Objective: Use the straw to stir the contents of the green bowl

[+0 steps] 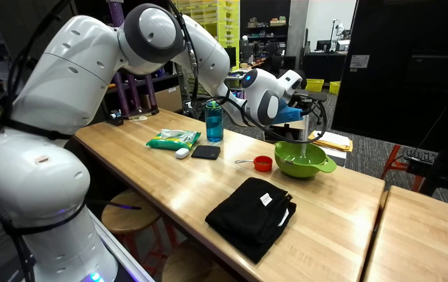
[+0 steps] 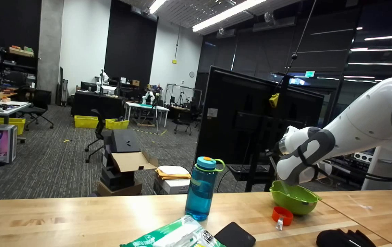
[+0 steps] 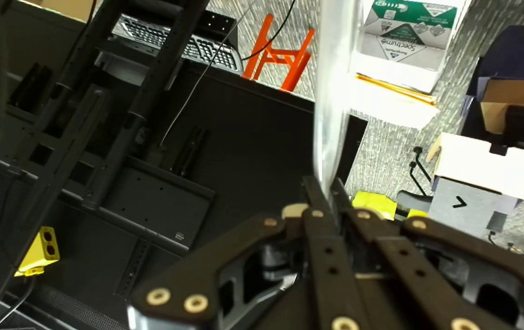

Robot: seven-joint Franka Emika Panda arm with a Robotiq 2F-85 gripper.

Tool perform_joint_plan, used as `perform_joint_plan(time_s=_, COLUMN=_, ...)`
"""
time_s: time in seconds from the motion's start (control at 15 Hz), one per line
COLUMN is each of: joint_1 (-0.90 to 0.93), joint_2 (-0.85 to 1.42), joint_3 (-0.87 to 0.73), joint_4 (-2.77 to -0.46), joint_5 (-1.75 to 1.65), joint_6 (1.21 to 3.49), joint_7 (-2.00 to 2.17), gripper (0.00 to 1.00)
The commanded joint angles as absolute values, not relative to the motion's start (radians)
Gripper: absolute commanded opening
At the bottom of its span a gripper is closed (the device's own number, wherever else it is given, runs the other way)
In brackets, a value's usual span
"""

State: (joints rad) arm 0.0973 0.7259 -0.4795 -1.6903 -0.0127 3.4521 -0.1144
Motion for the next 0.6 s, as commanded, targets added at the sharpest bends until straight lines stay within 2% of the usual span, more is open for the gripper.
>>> perform_joint_plan(time_s=0.0, joint_1=0.135, joint_2=0.754, joint_3=-0.52, joint_4=-1.695, joint_5=0.018, joint_6=3.457, joint_7=-0.117, gripper=0.01)
perform_joint_plan(time_s=0.53, joint_1=0.171, joint_2=0.752, joint_3=-0.547, joint_4=-1.746, joint_5=0.025, joint_6=3.457, joint_7=-0.115, gripper=0.01)
